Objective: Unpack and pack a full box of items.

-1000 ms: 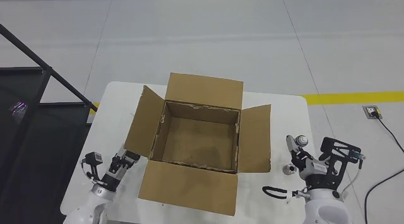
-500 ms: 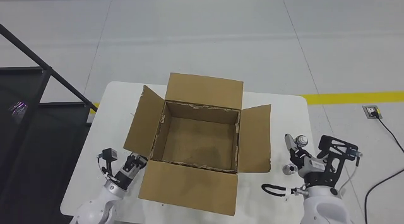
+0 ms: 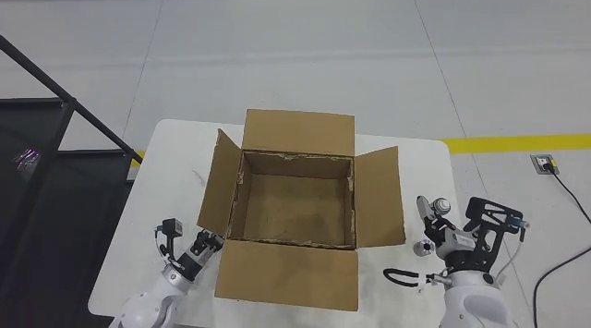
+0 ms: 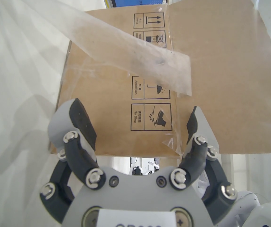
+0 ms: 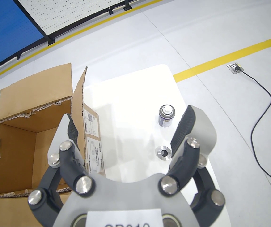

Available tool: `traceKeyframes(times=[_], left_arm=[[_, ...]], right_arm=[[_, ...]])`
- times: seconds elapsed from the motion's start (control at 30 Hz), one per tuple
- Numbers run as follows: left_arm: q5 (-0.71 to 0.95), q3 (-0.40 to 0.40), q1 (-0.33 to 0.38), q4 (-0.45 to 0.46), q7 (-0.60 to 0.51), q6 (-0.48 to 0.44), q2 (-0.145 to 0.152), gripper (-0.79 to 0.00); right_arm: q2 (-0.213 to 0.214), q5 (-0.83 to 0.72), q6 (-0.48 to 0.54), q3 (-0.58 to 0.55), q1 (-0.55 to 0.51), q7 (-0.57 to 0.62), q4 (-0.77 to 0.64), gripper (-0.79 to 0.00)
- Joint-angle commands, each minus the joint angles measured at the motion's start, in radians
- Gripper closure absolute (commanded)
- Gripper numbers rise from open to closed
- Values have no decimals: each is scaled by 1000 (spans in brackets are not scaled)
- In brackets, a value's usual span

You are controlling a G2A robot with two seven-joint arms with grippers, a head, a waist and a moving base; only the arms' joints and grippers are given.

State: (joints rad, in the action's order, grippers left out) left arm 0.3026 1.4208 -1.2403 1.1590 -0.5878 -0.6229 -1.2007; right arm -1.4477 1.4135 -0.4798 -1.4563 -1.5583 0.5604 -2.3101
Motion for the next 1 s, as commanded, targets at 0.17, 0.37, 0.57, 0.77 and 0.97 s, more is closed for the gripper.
traceKeyframes(times=[0.17,0.37,0.57,0.77,0.97], left_arm=[[32,73,-41,44,9,-34,14,-785],[80,192,-118,141,-21,-41,37,-785],[84,295,-189,259,-4,-3,53,-785],[81,301,-193,267,-3,-1,54,-785],[84,295,-196,273,-3,11,53,-785]], right_arm=[[9,83,119,-2,-43,-12,-32,-785],[17,163,208,-25,-103,33,-40,-785],[27,352,287,-33,-114,213,-40,-785],[27,352,287,-33,-114,213,-40,-785],[21,311,207,-57,-95,244,-2,-785]])
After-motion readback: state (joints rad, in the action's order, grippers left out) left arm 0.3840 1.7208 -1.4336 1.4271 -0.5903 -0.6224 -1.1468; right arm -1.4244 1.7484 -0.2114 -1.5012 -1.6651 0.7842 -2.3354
